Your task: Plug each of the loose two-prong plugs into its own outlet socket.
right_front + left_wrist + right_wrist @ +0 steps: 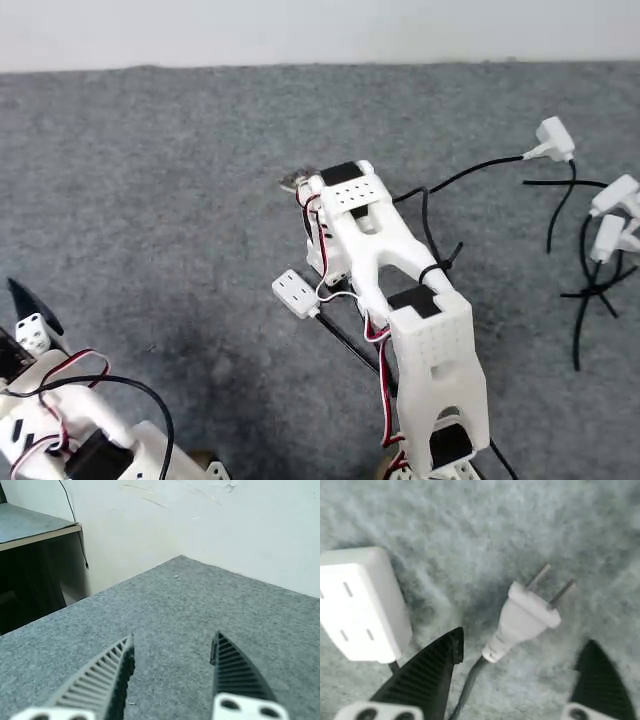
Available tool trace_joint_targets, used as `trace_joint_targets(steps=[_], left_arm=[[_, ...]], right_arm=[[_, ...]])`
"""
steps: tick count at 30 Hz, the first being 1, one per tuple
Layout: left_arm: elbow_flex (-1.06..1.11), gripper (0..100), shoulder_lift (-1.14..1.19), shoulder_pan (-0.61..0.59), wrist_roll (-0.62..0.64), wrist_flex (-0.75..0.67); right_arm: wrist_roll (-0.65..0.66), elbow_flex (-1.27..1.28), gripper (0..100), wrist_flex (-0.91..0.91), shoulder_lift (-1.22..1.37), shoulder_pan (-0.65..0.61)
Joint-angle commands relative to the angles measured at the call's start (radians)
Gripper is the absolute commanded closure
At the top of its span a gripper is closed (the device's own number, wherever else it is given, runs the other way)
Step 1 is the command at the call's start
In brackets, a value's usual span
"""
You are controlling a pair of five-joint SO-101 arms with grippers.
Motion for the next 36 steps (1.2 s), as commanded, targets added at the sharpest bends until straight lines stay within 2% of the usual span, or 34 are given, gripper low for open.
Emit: trace_joint_targets(steps=[1, 4, 8, 15, 23, 29, 36], left_arm=[[-0.005, 75, -0.017, 0.0, 0.015, -0.028], [0.004, 75, -0.017, 0.0, 0.014, -0.032], [0.004, 75, -0.017, 0.002, 0.014, -0.032], [0.004, 75, -0.017, 0.006, 0.014, -0.032], [0.035, 75, -0.017, 0.115, -0.025, -0.032], [0.058, 75, -0.017, 0.292, -0.1, -0.032], [-0.044, 75, -0.017, 0.628, -0.115, -0.041]], right_arm=[[-0.012, -0.048, 85.0, -0.039, 0.01, 0.01], [-0.006, -0.048, 96.1, -0.064, 0.028, 0.015], [-0.005, -0.048, 98.7, -0.059, 0.038, 0.015], [0.066, -0.064, 98.9, -0.056, 0.022, 0.015], [0.103, -0.178, 98.9, 0.045, -0.14, 0.01], [0.144, -0.311, 98.9, 0.173, -0.26, -0.004], [0.17, -0.39, 99.0, 0.24, -0.364, -0.11]])
